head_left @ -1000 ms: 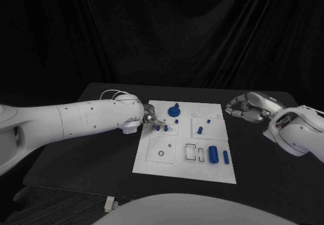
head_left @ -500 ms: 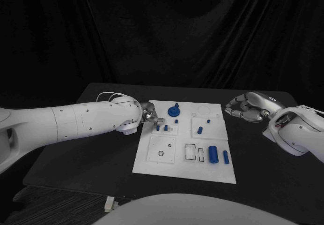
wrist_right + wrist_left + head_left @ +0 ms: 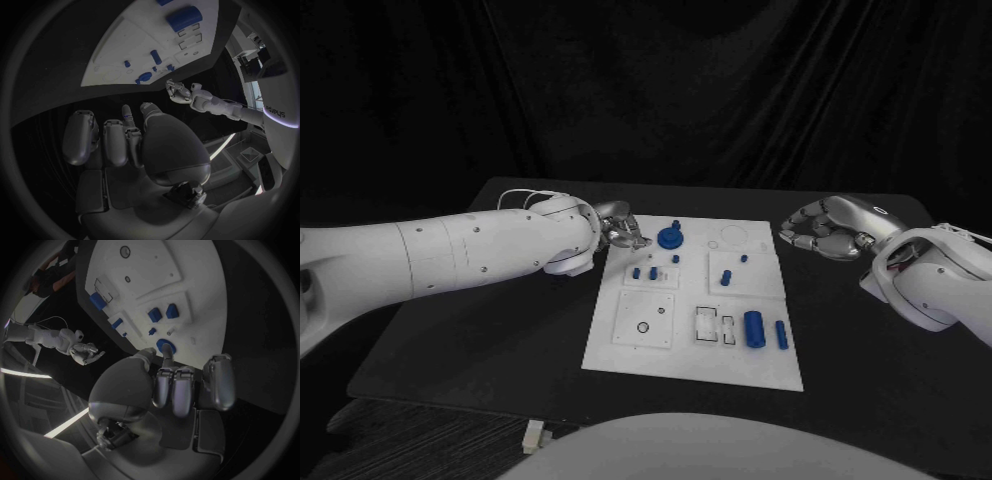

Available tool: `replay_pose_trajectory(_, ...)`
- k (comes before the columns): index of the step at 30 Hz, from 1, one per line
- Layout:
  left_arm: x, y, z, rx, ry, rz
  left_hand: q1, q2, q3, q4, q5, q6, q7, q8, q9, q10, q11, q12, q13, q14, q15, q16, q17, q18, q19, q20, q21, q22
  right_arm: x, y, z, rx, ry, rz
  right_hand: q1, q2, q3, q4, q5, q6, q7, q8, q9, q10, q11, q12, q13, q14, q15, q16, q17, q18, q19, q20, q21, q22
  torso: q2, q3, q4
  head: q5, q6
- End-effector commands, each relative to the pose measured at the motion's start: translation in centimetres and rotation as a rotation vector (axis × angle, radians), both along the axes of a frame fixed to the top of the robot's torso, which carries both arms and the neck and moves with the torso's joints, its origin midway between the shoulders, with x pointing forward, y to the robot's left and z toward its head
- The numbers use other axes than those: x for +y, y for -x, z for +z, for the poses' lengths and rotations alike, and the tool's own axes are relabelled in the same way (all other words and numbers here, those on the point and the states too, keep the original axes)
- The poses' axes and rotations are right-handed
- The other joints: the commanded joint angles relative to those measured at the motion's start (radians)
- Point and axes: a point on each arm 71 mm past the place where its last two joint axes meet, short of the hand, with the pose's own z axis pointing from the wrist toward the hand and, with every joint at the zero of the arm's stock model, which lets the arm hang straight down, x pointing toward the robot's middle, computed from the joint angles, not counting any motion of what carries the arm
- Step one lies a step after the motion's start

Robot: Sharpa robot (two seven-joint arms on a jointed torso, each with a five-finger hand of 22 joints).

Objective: Assemble the parts on the task board

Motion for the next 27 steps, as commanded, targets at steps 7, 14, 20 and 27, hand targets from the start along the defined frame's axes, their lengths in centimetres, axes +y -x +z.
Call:
replay_pose_trajectory(7,-3.0,-0.9,2.6,-0.274,0.002,-0.353,0.227,-0.06,0.121,-0.021,-0.212,-0.097,0.074,-0.14,-0.249,-0.793,0.098,-0.606,-0.282,-0.679,0.109,-0.512,-0.253,0.078,-0.466,0.066,-0.484,0.054,0.0,0.0,-0.1,0.008,0.005,-0.012,0.007,0.003,0.006,0.001,0.005,0.006,0.004,-0.003,-0.001,0.071,0.004,-0.005,0.211,0.04,0.002,-0.004,-0.001,0.015,-0.003,0.0,-0.003,0.157,0.0,0.0,-0.0004,-0.001,0.0)
replay_pose_trajectory(14,-4.7,-1.6,2.3,-0.388,-0.055,-0.544,0.311,-0.119,0.243,-0.034,-0.253,-0.131,0.015,-0.189,-0.558,-0.843,0.054,-1.138,-0.79,-0.564,0.064,-0.677,-0.503,0.101,-0.412,0.069,-0.477,0.053,0.0,0.0,-0.1,0.006,0.004,-0.011,0.007,0.003,0.006,0.003,0.004,0.007,0.004,-0.003,-0.001,0.071,0.004,-0.004,0.212,0.04,0.002,-0.003,0.0,0.014,-0.003,0.0,-0.002,0.157,0.0,-0.0001,-0.0008,0.0,0.0)
replay_pose_trajectory(20,-6.3,-1.8,1.1,-0.406,-0.136,-0.652,0.288,-0.11,0.161,-0.073,-0.32,-0.12,-0.014,-0.188,-0.772,-0.847,0.02,-1.23,-0.976,-0.402,0.032,-0.677,-0.591,0.066,-0.173,0.049,-0.312,0.097,0.0,0.1,-0.1,0.005,0.003,-0.011,0.007,0.003,0.006,0.003,0.004,0.007,0.004,-0.003,-0.001,0.071,0.004,-0.004,0.212,0.04,0.002,-0.003,0.0,0.014,-0.003,0.0,-0.002,0.157,0.002,-0.0002,-0.0008,-0.005,0.0)
replay_pose_trajectory(27,-7.4,-1.9,0.0,-0.396,-0.162,-0.699,0.283,-0.095,0.125,-0.091,-0.319,-0.081,-0.018,-0.184,-0.857,-0.759,0.02,-1.218,-1.049,-0.265,0.017,-0.545,-0.518,0.032,-0.032,0.029,-0.128,0.162,0.0,0.1,-0.1,0.005,0.002,-0.009,0.006,0.003,0.006,0.004,0.004,0.007,0.004,-0.003,-0.002,0.072,0.004,-0.004,0.212,0.04,0.002,-0.003,0.001,0.014,-0.003,0.0,-0.003,0.157,0.002,-0.0003,-0.0007,-0.014,0.0)
